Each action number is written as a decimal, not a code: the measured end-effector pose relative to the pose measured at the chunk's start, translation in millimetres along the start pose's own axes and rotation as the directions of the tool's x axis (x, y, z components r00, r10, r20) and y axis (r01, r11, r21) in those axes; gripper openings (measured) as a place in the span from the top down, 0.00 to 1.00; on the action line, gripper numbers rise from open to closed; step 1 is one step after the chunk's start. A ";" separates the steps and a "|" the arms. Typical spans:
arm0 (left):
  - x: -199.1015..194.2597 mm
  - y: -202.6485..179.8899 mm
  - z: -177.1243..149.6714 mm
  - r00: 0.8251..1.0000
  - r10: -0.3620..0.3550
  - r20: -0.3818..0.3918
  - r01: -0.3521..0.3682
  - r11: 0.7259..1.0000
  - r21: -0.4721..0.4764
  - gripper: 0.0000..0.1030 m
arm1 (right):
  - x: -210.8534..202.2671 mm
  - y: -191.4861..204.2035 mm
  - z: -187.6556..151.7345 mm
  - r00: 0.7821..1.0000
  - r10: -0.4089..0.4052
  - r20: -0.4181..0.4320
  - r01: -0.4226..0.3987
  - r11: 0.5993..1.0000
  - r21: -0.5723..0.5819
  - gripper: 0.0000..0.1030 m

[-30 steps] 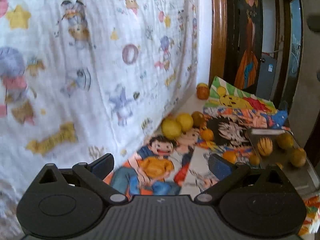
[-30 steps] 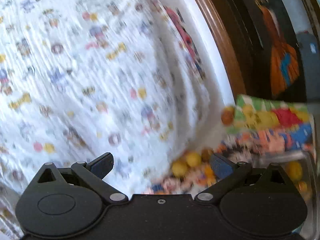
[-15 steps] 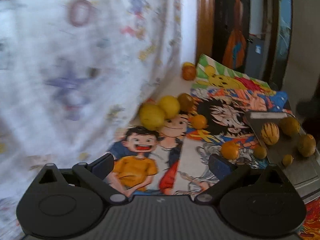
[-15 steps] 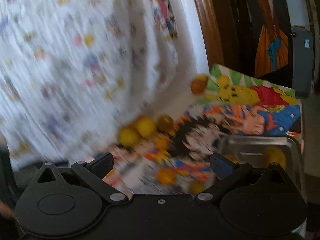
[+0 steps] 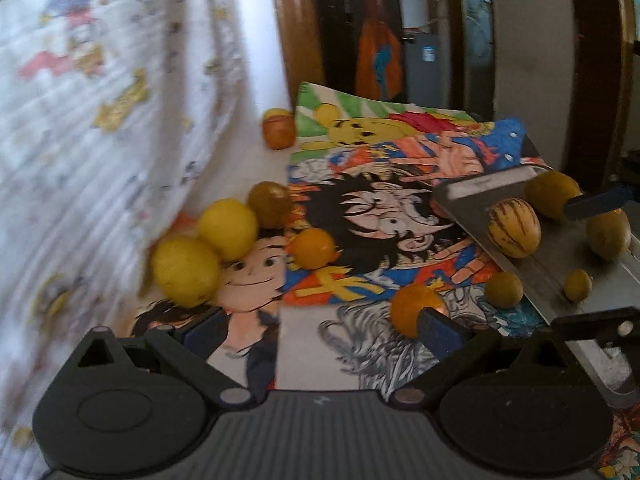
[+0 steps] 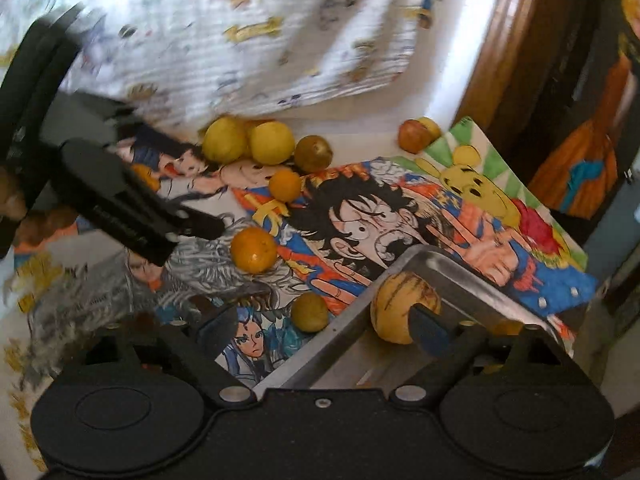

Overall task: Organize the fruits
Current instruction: 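Grasp the orange with the left tool while the right tool grasps a small brown fruit, then lower the orange onto the tray with the left tool while the right tool sets the brown fruit down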

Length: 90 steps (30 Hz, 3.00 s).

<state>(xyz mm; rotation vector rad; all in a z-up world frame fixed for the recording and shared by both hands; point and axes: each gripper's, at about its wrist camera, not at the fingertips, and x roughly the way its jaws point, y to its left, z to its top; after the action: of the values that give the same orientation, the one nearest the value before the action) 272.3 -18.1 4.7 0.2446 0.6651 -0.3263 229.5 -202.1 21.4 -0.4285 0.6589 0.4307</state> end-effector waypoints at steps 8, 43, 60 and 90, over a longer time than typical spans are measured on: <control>18.3 -4.2 -0.4 0.997 -0.080 -0.023 0.080 0.997 -0.007 0.01 | 25.7 3.2 -4.1 0.999 0.011 -0.038 -0.014 0.997 -0.078 0.39; 31.5 -23.9 2.4 0.979 -0.200 -0.046 0.194 0.974 -0.115 0.61 | 38.8 -0.1 -8.4 0.997 0.076 -0.002 -0.076 0.997 -0.034 0.68; 14.4 -21.6 0.9 0.988 -0.142 -0.056 0.121 0.954 -0.274 0.62 | 35.0 -4.6 -10.1 0.997 0.077 0.021 -0.078 0.996 0.048 0.73; -32.3 -96.7 -2.2 0.977 -0.209 0.039 0.208 0.902 -0.379 0.62 | -71.8 -60.1 -72.5 0.987 -0.127 0.103 0.075 0.910 0.408 0.73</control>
<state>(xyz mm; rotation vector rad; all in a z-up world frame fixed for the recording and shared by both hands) 211.2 -99.5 12.3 -0.2016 0.7452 -0.3937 173.6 -306.0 31.8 -0.0400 0.5802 0.2114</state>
